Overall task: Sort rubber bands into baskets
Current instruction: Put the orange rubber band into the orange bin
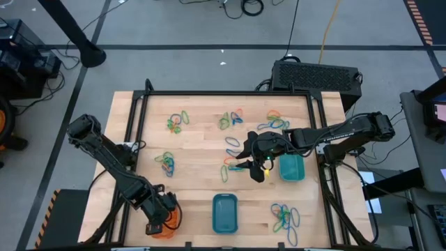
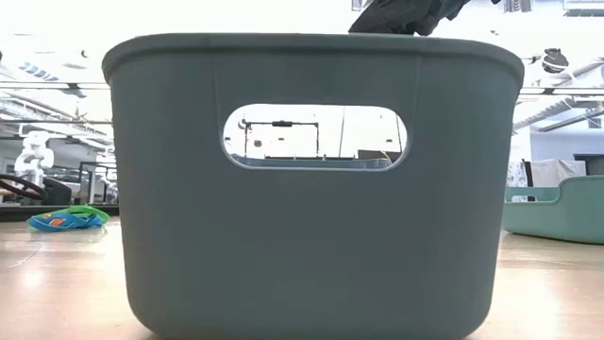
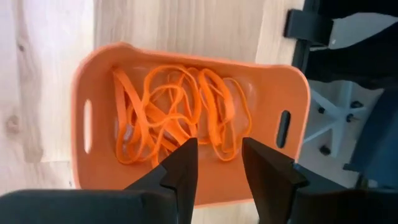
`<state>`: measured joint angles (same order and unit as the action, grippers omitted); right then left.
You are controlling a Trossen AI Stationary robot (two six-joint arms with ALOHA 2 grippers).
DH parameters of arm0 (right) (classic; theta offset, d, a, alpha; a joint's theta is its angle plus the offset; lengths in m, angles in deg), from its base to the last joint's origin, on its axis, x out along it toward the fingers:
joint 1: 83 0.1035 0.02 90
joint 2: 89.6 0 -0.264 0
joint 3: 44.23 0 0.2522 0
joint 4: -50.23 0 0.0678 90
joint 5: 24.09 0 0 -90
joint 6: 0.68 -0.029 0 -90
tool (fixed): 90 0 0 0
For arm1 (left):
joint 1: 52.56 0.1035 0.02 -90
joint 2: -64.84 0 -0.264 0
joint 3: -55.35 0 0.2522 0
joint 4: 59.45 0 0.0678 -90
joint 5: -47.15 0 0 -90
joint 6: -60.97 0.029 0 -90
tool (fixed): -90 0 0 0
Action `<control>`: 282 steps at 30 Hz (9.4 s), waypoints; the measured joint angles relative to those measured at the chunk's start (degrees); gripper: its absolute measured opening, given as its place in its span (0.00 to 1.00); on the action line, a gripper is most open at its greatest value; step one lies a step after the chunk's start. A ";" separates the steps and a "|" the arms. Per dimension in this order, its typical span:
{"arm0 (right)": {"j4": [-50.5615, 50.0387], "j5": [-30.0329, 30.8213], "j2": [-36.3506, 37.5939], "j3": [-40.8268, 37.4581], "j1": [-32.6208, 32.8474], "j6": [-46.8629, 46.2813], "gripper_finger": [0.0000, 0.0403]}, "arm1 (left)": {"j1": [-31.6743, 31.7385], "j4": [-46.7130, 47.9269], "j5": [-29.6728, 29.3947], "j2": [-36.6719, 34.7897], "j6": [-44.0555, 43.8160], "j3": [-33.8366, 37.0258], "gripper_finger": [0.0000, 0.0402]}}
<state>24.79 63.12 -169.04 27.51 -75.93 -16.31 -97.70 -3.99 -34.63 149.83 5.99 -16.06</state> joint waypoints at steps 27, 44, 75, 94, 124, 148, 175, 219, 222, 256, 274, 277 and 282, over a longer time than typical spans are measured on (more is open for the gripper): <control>-30.70 -0.55 -3.63 4.35 -38.86 -0.98 0.37 | 11.91 2.26 -50.21 -22.49 4.37 -1.45 0.33; -27.82 0.11 -20.33 4.35 -55.99 4.97 0.37 | 14.04 1.69 -46.97 -22.45 -1.69 3.89 0.33; -30.87 3.21 -25.86 4.87 -56.20 14.22 0.02 | 20.54 -2.37 -43.63 -22.45 6.48 3.93 0.33; -21.45 2.52 -1.45 16.40 -45.02 5.13 0.00 | 19.64 -10.49 -45.92 -26.25 17.10 3.93 0.33; -12.37 10.48 -2.83 16.41 -2.60 -10.02 0.00 | 39.84 -51.67 -20.58 -9.50 -4.33 3.93 0.33; -13.92 10.49 -5.16 16.37 -0.96 -11.59 0.00 | 41.63 -51.92 -12.35 -6.23 -3.92 3.93 0.33; -13.84 9.97 -5.14 16.37 -0.96 -11.59 0.00 | 40.50 -51.59 -9.71 -6.25 0.33 3.93 0.02; -15.19 -2.99 -5.11 16.39 -1.11 0.06 0.44 | 4.30 -8.40 9.46 -2.94 -34.71 3.89 0.01; -15.06 -3.01 -5.11 16.39 -1.11 0.01 0.44 | 3.77 -8.36 6.70 -1.40 -34.40 3.89 0.04; -10.79 -3.06 -5.11 16.41 1.29 -10.06 0.44 | 6.14 1.92 8.03 -5.47 -11.91 3.93 0.45; -7.17 -3.06 -5.11 16.41 4.22 -23.44 0.44 | 16.72 -1.58 -17.30 -13.81 15.59 3.93 0.45; -9.23 -3.06 -5.11 16.43 5.68 -27.13 0.44 | 18.97 -6.08 -18.56 -13.75 21.83 3.93 0.45; -20.39 -3.09 -5.11 16.44 10.08 -36.96 0.44 | 22.42 -14.59 -19.67 -13.75 29.86 3.93 0.45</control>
<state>4.40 60.03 -174.15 43.95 -65.85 -53.28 -75.28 -18.58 -54.29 136.08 35.84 -12.13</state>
